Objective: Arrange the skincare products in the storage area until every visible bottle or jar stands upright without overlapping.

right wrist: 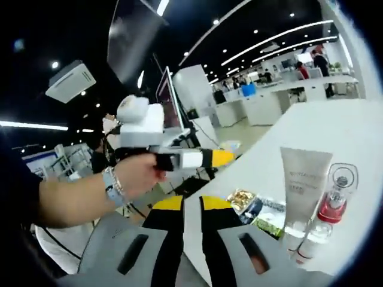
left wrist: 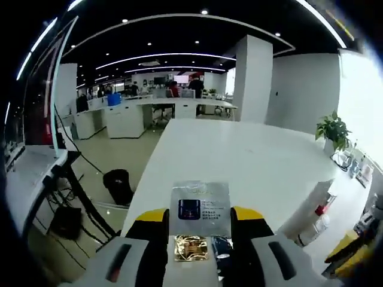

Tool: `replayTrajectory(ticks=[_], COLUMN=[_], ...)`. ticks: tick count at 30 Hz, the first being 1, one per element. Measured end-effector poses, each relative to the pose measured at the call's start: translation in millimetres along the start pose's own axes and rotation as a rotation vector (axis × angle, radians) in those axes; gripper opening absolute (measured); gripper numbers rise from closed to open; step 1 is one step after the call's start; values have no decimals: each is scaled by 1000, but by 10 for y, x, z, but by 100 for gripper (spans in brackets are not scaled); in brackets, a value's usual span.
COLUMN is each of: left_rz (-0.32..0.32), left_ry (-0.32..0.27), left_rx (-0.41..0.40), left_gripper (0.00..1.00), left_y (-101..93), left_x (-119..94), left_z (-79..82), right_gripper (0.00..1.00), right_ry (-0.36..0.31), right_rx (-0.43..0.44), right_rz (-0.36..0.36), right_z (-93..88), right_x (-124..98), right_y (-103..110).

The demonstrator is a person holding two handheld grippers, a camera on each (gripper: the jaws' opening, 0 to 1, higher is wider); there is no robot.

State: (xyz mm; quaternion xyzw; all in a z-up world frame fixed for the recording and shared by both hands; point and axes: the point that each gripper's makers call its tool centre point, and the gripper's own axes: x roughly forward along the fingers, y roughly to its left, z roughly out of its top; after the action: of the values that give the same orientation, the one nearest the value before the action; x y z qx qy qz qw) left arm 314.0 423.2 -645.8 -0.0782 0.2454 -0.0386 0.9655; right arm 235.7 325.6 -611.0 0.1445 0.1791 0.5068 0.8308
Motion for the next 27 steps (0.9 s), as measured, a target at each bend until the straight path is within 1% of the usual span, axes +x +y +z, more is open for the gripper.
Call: replayTrajectory(ticks=[1,2,3,4,5,7,8,9,11,13,14,16,18,19,20,21,22,23,24,25,26,27], left_rz=[-2,-7,-18,-20,-27,-38,-50,-92,-139,-172,-182,-194,-203,-211,-224,-227,-223,-208,-142,-164,-175,-217], left_ry=[-7,-15,-31,-38,-49,-65,-74,-83,-107,-126,-126,-120,-127,-128,-125,-123,-119,-107,-89,-81,-72,-65], left_rx=[-2,-7,4,6,17,29,24,6,-19,-23,-23,-15,-12,-7,-1,2,6,11,22,17,6,-15], left_gripper=[42,42,42,42,42,42,42,42,42,42,42,42,42,42,42,42,38,30,24,20,21,22], left_y=[-19,-42,-109,-135,-201,-298,-341,-460,-590,-697,-734,-774,-796,-812,-835,-841,-833,-792,-658,-670,-669,-723], left_x=[-79,-146,-246,-299,-380,-489,-525,-577,-647,-724,-747,-764,-780,-785,-790,-790,-782,-772,-749,-738,-741,-760], left_z=[-13,-25,-58,-78,-120,-183,-194,-221,-231,-263,-297,-346,-361,-365,-372,-375,-384,-406,-441,-454,-464,-470], right_gripper=[12,14,16,18,19,20,20,21,23,24,24,23,21,18,14,4,1,0,0,0,0,0], right_ry=[-40,-63,-88,-92,-96,-86,-80,-80,-82,-97,-107,-115,-101,-80,-67,-34,-18,19,17,19,20,10], right_rx=[29,51,90,119,156,211,226,238,270,293,309,323,322,333,346,364,377,405,403,394,385,352], right_rz=[-4,-1,7,9,14,17,19,25,37,63,78,82,85,87,89,104,110,113,99,102,98,89], right_z=[81,123,171,180,185,162,151,149,149,170,182,188,166,124,99,44,20,-44,-55,-59,-66,-58], right_x=[-26,-37,-50,-55,-57,-51,-44,-36,-28,-17,-15,-9,6,14,17,19,18,25,39,49,46,52], right_y=[-31,-45,-67,-86,-116,-160,-170,-179,-186,-180,-167,-173,-164,-163,-159,-138,-128,-126,-161,-154,-151,-158])
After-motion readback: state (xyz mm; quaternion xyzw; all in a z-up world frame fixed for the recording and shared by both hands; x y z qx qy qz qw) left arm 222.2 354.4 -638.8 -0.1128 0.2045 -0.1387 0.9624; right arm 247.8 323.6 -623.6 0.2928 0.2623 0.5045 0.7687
